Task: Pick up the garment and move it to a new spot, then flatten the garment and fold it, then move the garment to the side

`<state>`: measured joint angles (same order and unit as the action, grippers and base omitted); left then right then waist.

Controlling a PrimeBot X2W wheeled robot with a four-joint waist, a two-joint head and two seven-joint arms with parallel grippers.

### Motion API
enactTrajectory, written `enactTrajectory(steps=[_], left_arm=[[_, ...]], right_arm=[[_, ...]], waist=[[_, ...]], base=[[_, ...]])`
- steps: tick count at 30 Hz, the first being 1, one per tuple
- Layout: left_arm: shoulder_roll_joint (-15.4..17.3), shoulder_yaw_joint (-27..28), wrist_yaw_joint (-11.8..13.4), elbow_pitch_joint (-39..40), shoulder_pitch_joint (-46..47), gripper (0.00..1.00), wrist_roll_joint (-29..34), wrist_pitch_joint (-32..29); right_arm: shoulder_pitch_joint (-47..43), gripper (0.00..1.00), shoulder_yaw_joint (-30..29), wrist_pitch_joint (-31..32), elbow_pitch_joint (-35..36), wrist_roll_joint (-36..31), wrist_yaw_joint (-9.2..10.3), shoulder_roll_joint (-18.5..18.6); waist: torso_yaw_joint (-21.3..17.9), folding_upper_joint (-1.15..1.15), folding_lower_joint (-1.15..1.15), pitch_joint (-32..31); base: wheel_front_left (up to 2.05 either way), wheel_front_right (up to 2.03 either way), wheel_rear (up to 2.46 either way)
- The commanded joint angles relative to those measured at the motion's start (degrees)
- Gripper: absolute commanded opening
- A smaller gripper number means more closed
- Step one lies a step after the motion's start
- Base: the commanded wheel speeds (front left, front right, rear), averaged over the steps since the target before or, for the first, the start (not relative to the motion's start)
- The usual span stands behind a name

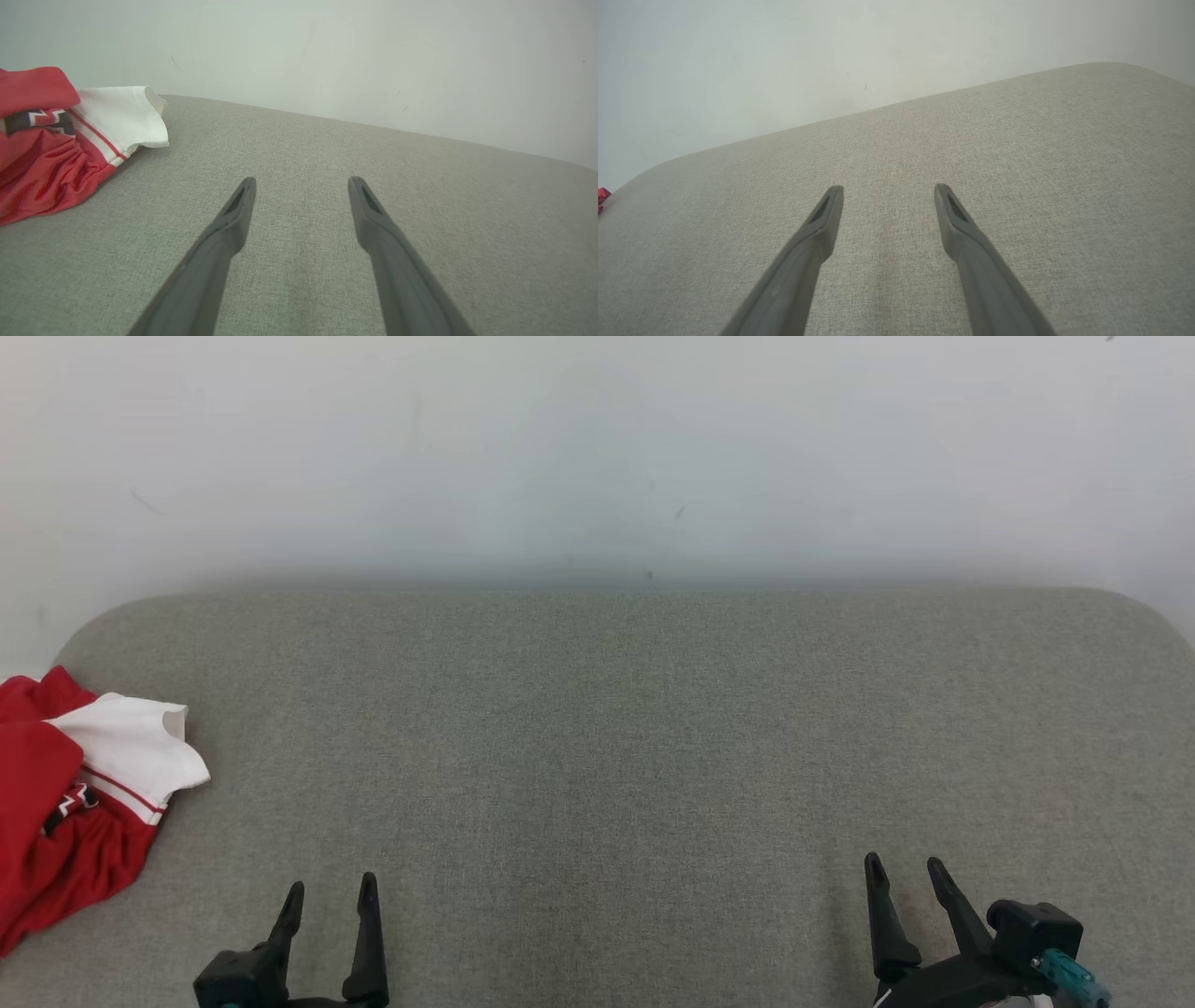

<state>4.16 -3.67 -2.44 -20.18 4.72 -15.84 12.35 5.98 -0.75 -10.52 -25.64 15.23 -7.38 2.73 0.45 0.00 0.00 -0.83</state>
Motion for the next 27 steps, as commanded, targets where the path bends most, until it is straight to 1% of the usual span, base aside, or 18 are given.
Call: enactTrajectory(steps=[1,21,25,27], left_arm=[[0.21,-0.1,0.19,-0.2,0.53,1.0,1.37,0.56],[-0.03,-0.29,0.42,-1.35,0.65,1.0,8.75,2.57],[-0.13,-0.36,0.55,-1.71,0.53,1.0,9.89,3.0],[-0.17,-0.23,0.47,-1.91,0.59,1.0,9.5,2.93]], right_arm=[[1.0,1.0,0.15,-0.45,-0.07,-1.25,-0.16,0.22],[0.67,1.0,0.58,-3.18,-1.81,-8.64,-0.2,0.23],[0.86,1.0,0.78,-3.6,-2.25,-10.05,-0.2,0.23],[0.95,1.0,0.86,-3.63,-2.27,-9.84,-0.2,0.23]], waist=[[0.01,0.0,0.0,-0.02],[0.3,0.0,0.0,-0.81],[0.43,0.0,0.0,-1.04],[0.43,0.0,0.0,-1.12]], base=[[0.0,0.0,0.0],[0.0,0.0,0.0],[0.0,0.0,0.0],[0.0,0.0,0.0]])
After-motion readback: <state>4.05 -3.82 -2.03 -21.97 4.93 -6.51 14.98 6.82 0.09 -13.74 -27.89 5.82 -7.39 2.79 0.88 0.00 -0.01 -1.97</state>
